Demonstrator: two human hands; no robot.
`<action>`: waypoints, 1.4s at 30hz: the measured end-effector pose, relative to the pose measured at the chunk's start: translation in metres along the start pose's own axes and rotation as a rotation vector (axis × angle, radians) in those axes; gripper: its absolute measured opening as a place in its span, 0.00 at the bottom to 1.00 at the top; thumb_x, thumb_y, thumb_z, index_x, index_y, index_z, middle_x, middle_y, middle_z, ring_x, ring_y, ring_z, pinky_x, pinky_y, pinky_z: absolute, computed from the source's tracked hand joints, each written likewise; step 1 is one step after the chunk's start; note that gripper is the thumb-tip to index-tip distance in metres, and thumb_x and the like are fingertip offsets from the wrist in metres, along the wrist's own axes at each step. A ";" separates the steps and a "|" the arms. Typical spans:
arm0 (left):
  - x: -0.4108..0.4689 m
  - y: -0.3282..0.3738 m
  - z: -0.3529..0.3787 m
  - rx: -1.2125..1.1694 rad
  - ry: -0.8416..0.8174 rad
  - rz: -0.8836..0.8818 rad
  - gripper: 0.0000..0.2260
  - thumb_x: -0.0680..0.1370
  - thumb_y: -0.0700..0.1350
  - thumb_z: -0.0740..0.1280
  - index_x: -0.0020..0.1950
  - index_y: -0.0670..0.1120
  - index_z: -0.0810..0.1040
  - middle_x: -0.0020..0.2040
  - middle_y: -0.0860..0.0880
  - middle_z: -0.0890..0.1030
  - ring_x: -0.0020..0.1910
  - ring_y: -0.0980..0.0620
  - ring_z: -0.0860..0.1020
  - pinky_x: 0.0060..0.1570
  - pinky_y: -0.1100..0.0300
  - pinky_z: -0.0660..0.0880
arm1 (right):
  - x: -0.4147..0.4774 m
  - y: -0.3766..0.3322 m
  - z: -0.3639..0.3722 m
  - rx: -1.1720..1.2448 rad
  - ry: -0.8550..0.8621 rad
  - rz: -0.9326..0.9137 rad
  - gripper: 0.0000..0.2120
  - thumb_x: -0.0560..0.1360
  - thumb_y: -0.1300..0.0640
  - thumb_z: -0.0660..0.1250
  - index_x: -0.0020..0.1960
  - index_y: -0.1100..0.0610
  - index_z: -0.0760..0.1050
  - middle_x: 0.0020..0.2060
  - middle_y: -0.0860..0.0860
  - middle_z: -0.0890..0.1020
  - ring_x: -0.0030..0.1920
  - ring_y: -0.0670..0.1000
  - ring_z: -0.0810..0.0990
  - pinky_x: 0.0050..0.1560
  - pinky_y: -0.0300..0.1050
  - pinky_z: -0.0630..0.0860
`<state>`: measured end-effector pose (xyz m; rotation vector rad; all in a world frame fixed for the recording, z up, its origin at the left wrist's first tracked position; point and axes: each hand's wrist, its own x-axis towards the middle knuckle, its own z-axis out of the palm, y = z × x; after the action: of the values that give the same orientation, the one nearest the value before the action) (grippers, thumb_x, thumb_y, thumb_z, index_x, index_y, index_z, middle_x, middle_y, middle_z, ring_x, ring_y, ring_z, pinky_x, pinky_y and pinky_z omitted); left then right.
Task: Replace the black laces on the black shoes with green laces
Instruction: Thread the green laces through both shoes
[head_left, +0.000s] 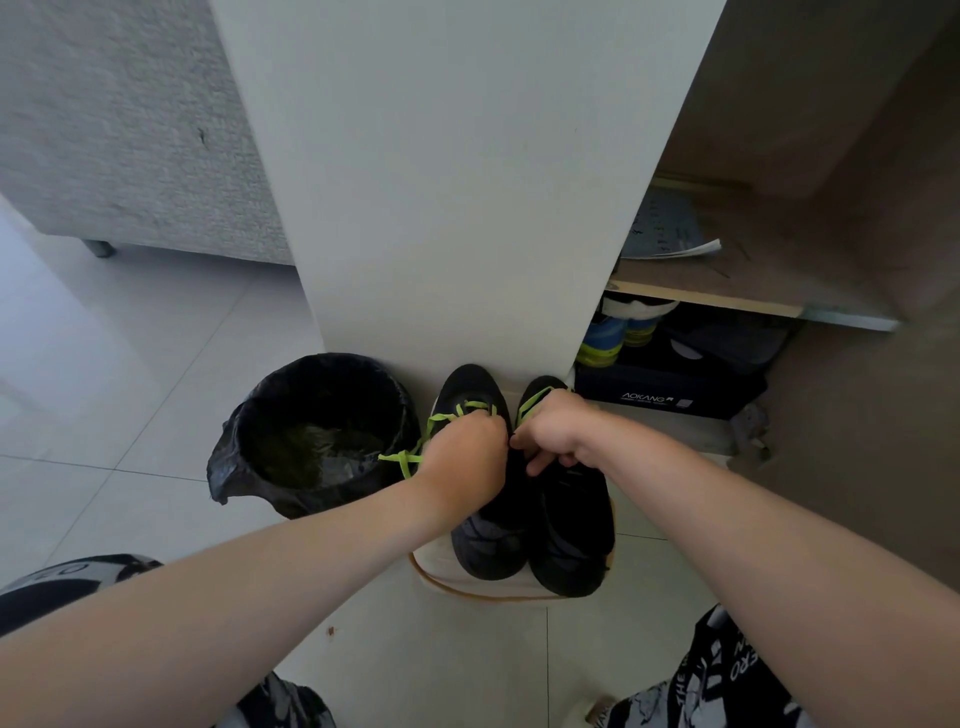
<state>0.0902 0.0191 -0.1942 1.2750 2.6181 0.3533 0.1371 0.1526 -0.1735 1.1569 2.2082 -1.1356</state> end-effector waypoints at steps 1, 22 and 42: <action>0.000 0.000 0.000 0.015 -0.004 0.012 0.04 0.79 0.43 0.62 0.46 0.47 0.75 0.44 0.47 0.73 0.40 0.48 0.72 0.37 0.51 0.74 | -0.001 0.000 0.000 -0.003 0.003 -0.001 0.10 0.77 0.57 0.70 0.55 0.63 0.79 0.43 0.56 0.85 0.31 0.50 0.83 0.24 0.36 0.61; -0.012 -0.002 0.005 -0.341 0.151 -0.118 0.09 0.80 0.44 0.62 0.48 0.47 0.83 0.44 0.48 0.82 0.43 0.49 0.79 0.45 0.54 0.78 | -0.012 -0.003 0.001 -0.011 0.002 -0.049 0.13 0.76 0.60 0.69 0.56 0.68 0.79 0.34 0.59 0.83 0.34 0.56 0.80 0.24 0.38 0.64; -0.004 -0.012 0.014 -0.697 0.086 -0.297 0.08 0.73 0.47 0.75 0.46 0.51 0.77 0.39 0.52 0.81 0.37 0.52 0.80 0.46 0.53 0.80 | -0.007 0.007 0.003 0.275 -0.058 0.012 0.12 0.81 0.62 0.65 0.62 0.67 0.76 0.34 0.55 0.78 0.28 0.47 0.77 0.20 0.34 0.71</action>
<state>0.0878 0.0107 -0.2112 0.6407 2.3466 1.1490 0.1464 0.1493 -0.1738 1.2253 2.0441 -1.4842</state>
